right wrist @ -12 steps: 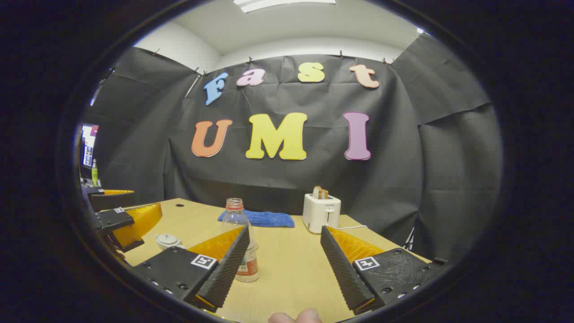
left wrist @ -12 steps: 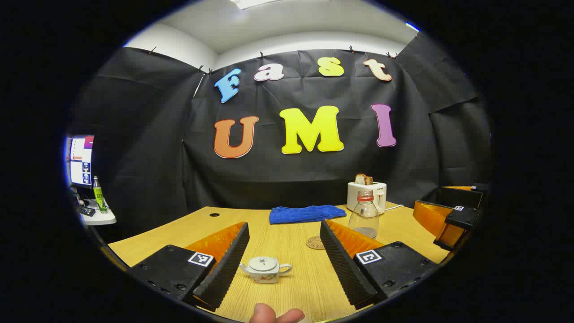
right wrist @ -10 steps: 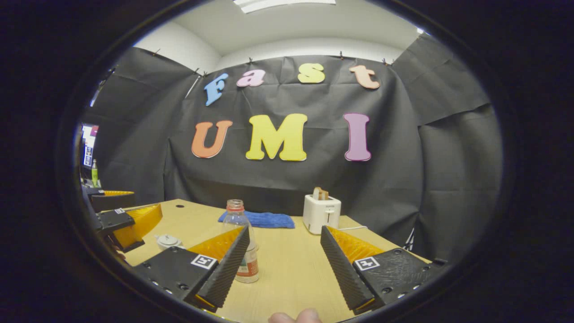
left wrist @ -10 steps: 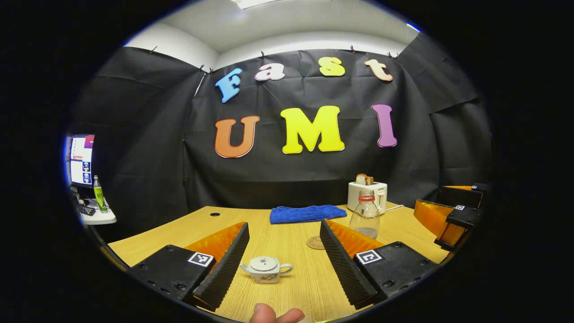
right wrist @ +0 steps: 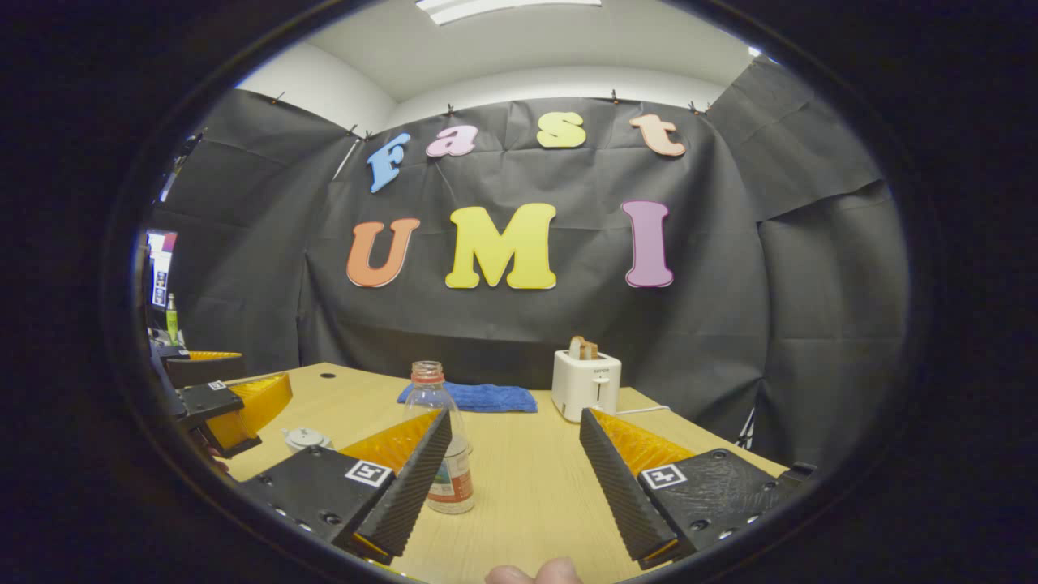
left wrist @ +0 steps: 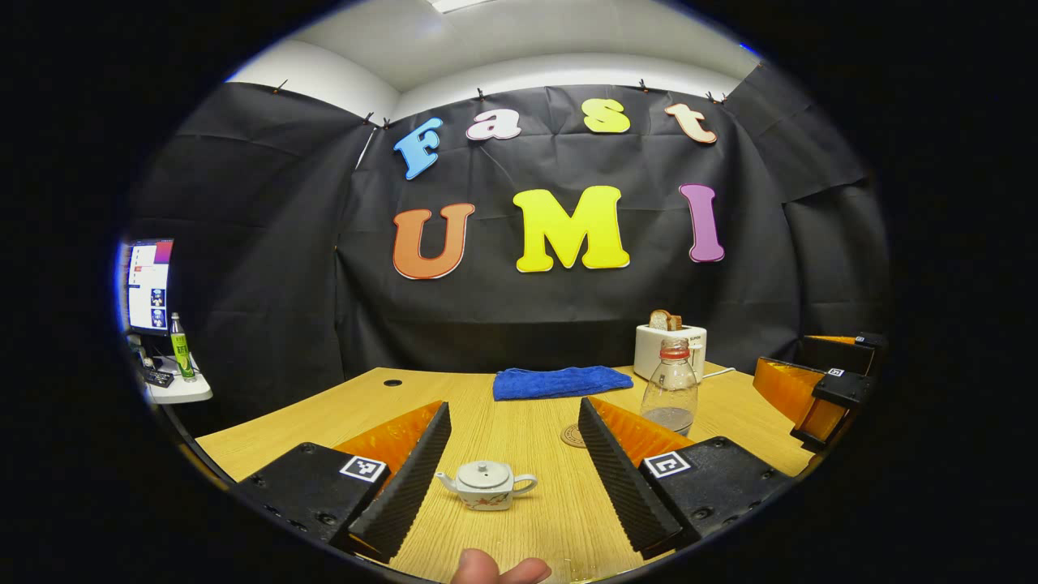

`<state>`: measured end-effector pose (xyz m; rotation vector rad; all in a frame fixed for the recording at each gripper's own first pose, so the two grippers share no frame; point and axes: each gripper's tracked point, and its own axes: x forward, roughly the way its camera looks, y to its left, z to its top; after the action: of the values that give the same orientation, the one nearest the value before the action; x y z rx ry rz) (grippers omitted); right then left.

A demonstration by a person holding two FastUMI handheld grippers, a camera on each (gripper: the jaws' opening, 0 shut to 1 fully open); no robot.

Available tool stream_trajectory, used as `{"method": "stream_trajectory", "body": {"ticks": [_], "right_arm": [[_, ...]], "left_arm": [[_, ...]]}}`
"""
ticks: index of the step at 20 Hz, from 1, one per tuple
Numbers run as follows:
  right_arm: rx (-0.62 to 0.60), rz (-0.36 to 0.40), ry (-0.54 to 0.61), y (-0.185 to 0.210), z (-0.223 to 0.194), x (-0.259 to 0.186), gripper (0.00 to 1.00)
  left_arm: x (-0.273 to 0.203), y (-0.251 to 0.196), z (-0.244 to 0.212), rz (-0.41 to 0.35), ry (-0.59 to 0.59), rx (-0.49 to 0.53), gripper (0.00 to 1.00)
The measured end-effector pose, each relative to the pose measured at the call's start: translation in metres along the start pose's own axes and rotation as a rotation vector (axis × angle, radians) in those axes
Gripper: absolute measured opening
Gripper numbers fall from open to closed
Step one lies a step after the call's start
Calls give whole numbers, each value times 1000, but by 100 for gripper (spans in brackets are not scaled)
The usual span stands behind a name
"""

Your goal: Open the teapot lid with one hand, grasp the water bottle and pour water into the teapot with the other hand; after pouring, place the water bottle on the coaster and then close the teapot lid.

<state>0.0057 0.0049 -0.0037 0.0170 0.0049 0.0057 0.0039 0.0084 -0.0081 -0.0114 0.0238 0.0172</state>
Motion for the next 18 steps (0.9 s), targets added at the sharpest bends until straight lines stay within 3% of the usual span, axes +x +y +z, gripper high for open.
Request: {"method": "stream_trajectory", "body": {"ticks": [18], "right_arm": [[10, 7, 44, 0, -19, 11, 95]], "left_arm": [[20, 20, -42, 22, 110, -6, 99]]}}
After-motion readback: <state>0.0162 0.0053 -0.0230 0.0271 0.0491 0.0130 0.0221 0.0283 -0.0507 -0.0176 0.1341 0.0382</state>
